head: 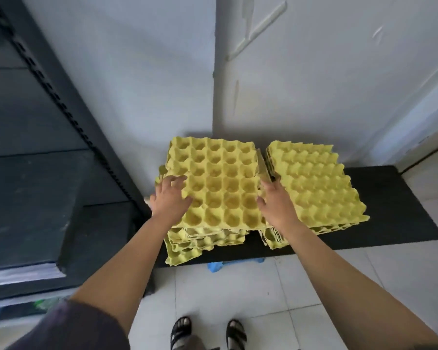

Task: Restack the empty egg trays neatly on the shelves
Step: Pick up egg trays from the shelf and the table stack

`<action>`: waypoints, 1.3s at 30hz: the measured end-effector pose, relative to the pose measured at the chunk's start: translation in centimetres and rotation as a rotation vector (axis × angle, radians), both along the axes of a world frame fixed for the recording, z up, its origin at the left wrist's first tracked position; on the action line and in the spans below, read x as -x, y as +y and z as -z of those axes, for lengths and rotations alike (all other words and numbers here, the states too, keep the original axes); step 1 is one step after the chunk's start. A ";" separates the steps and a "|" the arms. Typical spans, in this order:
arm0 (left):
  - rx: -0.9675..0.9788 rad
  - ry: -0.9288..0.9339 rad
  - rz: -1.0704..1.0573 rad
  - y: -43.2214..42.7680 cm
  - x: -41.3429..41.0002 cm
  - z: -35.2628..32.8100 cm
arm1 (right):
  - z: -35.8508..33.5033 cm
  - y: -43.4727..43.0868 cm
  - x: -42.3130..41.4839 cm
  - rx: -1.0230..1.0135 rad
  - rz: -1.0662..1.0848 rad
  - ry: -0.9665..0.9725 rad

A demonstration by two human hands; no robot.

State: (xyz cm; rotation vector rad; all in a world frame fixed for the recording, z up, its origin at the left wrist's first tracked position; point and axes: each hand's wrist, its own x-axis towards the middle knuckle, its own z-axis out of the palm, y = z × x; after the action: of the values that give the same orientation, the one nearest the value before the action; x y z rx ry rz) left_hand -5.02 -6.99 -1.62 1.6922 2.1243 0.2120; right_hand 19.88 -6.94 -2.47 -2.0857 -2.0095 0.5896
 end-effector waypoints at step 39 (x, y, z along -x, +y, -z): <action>-0.613 0.552 0.495 -19.8 6.1 -10.7 | -5.7 -9.5 8.6 0.002 0.283 0.868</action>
State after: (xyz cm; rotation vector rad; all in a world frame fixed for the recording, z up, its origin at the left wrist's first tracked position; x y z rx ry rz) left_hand -11.07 -26.82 9.08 2.8549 2.0093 0.2921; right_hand 11.28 -16.48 3.19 -1.6237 -1.1995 1.1685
